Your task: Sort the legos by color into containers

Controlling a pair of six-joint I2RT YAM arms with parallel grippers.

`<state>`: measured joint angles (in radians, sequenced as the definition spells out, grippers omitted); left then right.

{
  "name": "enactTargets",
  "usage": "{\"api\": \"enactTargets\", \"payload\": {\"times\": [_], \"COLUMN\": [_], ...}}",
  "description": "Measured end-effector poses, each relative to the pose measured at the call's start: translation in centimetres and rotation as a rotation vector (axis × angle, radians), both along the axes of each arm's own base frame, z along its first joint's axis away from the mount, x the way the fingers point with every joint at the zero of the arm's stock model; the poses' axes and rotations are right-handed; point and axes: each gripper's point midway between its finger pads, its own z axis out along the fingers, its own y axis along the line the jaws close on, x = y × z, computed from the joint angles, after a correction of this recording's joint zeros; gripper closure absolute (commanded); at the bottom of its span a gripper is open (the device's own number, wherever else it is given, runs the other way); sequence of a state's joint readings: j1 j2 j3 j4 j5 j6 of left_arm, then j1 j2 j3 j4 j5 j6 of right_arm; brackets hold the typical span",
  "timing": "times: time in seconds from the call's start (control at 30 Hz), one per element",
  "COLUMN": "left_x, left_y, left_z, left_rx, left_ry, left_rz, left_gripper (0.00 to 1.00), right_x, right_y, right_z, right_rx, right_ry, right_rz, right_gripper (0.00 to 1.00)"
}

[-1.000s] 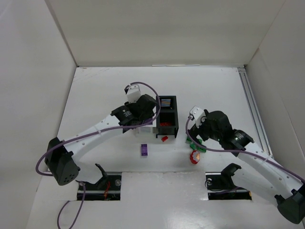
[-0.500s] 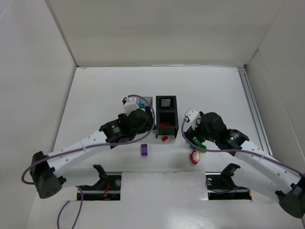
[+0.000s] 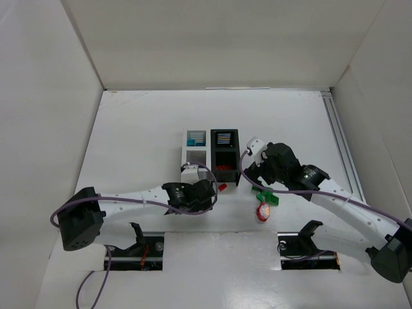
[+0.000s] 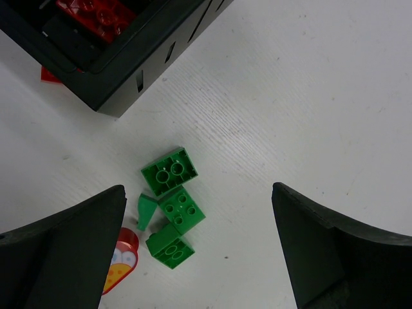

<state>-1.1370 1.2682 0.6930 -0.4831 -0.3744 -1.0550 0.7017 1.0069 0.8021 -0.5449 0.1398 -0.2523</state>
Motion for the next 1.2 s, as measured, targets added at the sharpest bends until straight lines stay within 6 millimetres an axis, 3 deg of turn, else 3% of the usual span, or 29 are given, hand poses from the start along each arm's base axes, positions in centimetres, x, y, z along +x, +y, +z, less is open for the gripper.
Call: {"api": "enactTargets", "payload": {"times": [0.07, 0.2, 0.3, 0.43, 0.57, 0.63, 0.8, 0.9, 0.97, 1.07, 1.2], "left_x": [0.0, 0.5, 1.4, 1.7, 1.7, 1.9, 3.6, 5.4, 7.4, 10.3, 12.8], "left_y": [-0.1, -0.1, -0.4, -0.9, -0.7, -1.6, -4.4, -4.8, -4.3, -2.8, -1.4], "left_z": [-0.8, -2.0, -2.4, -2.3, -1.4, 0.3, 8.6, 13.5, 15.4, 16.2, 15.4], "left_rx": [0.019, 0.050, 0.078, 0.084, 0.103, 0.075, -0.115, -0.202, -0.221, -0.193, -0.127], "left_ry": [0.010, 0.007, -0.022, -0.026, -0.022, -0.046, -0.208, -0.319, -0.377, -0.419, -0.421], "left_rz": [0.009, 0.026, 0.042, 0.046, 0.044, 0.029, -0.018, -0.010, 0.023, 0.071, 0.102], "left_gripper": [0.17, 0.40, 0.64, 0.82, 0.84, 0.84, 0.79, 0.79, 0.79, 0.79, 0.68], "right_x": [-0.1, -0.1, -0.2, -0.3, -0.2, -0.2, -0.3, -1.2, -1.9, -2.6, -3.0], "right_y": [-0.1, -0.1, -0.3, -0.7, -1.1, -1.3, -1.6, -2.1, -2.1, -2.0, -1.1], "right_z": [-0.1, -0.1, 0.0, 0.5, 1.1, 1.2, 0.8, -0.5, -1.6, -2.7, -3.0], "right_rx": [-0.003, 0.000, 0.001, 0.010, 0.026, 0.029, 0.031, 0.025, 0.032, 0.052, 0.101], "right_ry": [0.005, 0.006, 0.008, -0.003, -0.020, -0.022, -0.024, -0.006, 0.014, 0.041, 0.045], "right_rz": [-0.006, -0.014, -0.020, -0.029, -0.042, -0.050, -0.054, -0.048, -0.034, -0.030, -0.033], "right_gripper": [0.00, 0.00, 0.00, 0.00, 0.00, 0.00, 0.00, 0.00, 0.00, 0.00, 0.03]}}
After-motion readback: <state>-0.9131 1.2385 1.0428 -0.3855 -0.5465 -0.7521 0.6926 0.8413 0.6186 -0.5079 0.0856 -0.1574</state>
